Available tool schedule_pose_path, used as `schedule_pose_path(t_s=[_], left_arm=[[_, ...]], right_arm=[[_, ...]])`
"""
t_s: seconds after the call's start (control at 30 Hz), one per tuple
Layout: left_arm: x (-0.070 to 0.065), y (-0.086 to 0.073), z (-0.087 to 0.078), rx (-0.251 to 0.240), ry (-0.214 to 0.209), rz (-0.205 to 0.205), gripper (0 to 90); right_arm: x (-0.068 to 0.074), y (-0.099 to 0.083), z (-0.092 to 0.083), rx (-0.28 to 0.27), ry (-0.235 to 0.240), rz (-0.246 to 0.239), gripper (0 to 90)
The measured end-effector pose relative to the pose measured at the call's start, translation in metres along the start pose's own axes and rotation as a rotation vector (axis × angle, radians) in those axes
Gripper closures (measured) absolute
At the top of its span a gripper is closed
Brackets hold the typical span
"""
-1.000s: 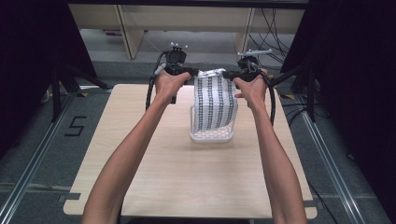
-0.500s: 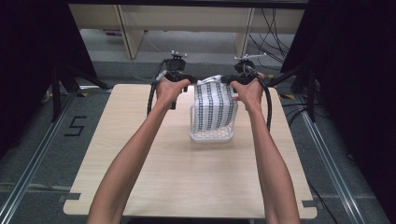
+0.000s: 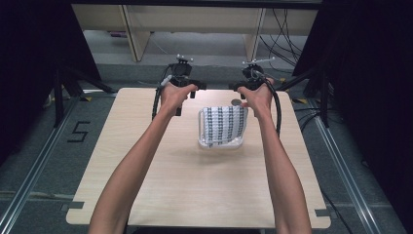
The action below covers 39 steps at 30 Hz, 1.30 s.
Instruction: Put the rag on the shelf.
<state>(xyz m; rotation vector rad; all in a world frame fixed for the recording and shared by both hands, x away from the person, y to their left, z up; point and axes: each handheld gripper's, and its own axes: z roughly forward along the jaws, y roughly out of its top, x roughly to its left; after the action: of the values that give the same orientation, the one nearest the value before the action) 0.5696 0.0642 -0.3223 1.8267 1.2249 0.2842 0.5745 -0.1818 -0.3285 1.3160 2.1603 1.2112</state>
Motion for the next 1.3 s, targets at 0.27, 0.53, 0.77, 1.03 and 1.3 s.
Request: schedule_pose_path(t_s=[0.27, 0.53, 0.77, 1.03, 1.3], left_arm=[[0.002, 0.000, -0.006, 0.002, 0.008, 0.009, 56.6], [0.004, -0.003, -0.012, -0.002, 0.006, 0.010, 54.4], [0.003, -0.005, -0.022, -0.018, 0.013, 0.032, 48.8], [0.004, -0.011, -0.037, -0.028, 0.010, 0.035, 43.9], [-0.005, -0.020, -0.051, -0.031, -0.014, 0.070, 40.9]], right_arm=[[0.001, 0.001, -0.005, -0.004, -0.005, 0.017, 64.2], [0.003, 0.001, -0.010, -0.012, 0.008, -0.013, 62.6], [0.007, 0.004, -0.021, -0.043, 0.015, -0.057, 60.8], [0.011, -0.001, -0.038, -0.056, 0.026, -0.040, 57.4], [0.006, -0.015, -0.055, -0.080, 0.032, -0.047, 52.2]])
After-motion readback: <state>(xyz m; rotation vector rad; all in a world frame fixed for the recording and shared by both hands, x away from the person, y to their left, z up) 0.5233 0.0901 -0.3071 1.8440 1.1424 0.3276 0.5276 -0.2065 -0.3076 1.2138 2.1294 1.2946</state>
